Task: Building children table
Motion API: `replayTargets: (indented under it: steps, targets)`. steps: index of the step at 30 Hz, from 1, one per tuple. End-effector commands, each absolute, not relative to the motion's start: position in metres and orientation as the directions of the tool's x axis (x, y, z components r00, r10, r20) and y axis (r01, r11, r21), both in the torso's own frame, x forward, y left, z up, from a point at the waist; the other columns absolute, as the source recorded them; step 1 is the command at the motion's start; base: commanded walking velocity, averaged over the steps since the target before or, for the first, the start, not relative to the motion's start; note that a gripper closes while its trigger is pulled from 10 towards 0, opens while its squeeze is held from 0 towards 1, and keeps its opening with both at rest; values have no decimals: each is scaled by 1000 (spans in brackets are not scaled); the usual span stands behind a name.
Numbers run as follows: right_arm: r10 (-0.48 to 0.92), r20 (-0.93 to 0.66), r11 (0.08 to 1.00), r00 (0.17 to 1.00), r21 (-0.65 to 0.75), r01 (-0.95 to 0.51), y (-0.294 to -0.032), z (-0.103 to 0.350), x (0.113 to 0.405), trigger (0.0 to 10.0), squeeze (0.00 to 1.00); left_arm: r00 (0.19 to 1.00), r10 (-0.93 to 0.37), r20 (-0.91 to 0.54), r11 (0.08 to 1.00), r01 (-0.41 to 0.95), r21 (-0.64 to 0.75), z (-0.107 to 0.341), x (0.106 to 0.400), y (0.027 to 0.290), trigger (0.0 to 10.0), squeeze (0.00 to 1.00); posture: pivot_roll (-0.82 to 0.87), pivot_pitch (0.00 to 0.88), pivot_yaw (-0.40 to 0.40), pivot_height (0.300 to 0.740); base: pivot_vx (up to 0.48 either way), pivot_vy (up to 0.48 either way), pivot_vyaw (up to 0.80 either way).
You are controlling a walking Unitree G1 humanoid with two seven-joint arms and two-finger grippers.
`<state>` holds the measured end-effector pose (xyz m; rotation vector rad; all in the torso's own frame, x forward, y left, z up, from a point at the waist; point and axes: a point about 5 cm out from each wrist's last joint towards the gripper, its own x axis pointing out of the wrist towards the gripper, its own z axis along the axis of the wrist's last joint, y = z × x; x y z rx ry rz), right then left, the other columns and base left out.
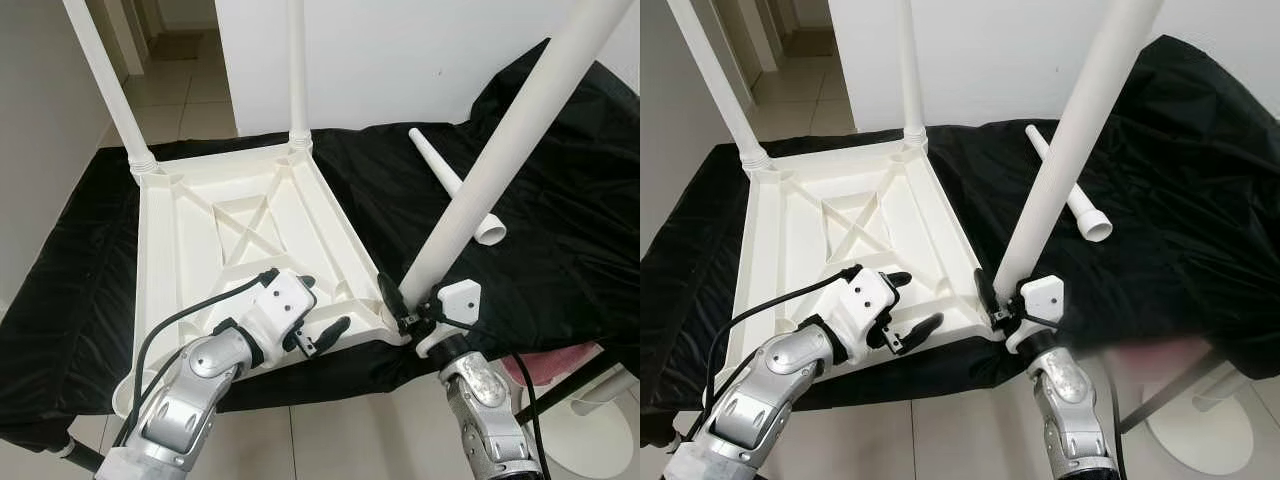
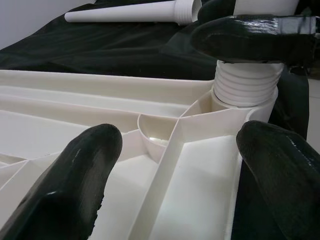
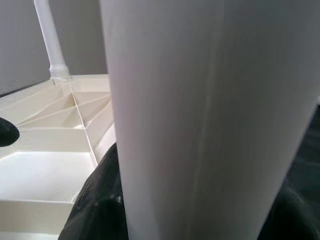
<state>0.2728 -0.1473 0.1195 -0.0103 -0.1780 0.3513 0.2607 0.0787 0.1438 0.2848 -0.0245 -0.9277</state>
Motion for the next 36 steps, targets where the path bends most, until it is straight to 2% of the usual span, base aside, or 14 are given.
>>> replayTargets:
  steps: [1, 14, 18, 23, 31, 33, 36]
  targets:
    - [324, -22, 946, 946, -12, -325, -148, 90, 273, 10000, 0, 635, -767, -91, 597, 759, 261, 146, 262, 82, 10000, 0, -35, 36, 63, 740, 0, 0, 0]
    - [281, -76, 959, 957, 69, -276, -150, 94, 285, 10000, 0, 643, -760, -92, 605, 753, 261, 147, 263, 84, 10000, 0, -33, 41, 61, 740, 0, 0, 0]
    - [201, -125, 976, 971, 109, -188, -160, 90, 288, 10000, 0, 644, -759, -93, 607, 752, 258, 146, 262, 84, 10000, 0, -32, 45, 61, 740, 0, 0, 0]
    - [186, -131, 979, 974, 114, -171, -162, 90, 289, 10000, 0, 645, -759, -93, 607, 752, 258, 146, 262, 84, 10000, 0, -34, 48, 63, 740, 0, 0, 0]
    - [160, -68, 984, 985, 88, -154, -161, 95, 288, 10000, 0, 650, -756, -84, 614, 747, 254, 148, 263, 84, 10000, 0, -34, 51, 63, 740, 0, 0, 0]
    - [65, -27, 989, 998, 133, -61, -161, 99, 288, 10000, 0, 641, -763, -85, 607, 755, 249, 147, 260, 82, 10000, 0, -34, 53, 64, 740, 0, 0, 0]
    - [22, -19, 986, 1000, 167, -18, -159, 99, 287, 10000, 0, 638, -765, -83, 605, 757, 245, 147, 260, 81, 10000, 0, -34, 53, 64, 740, 0, 0, 0]
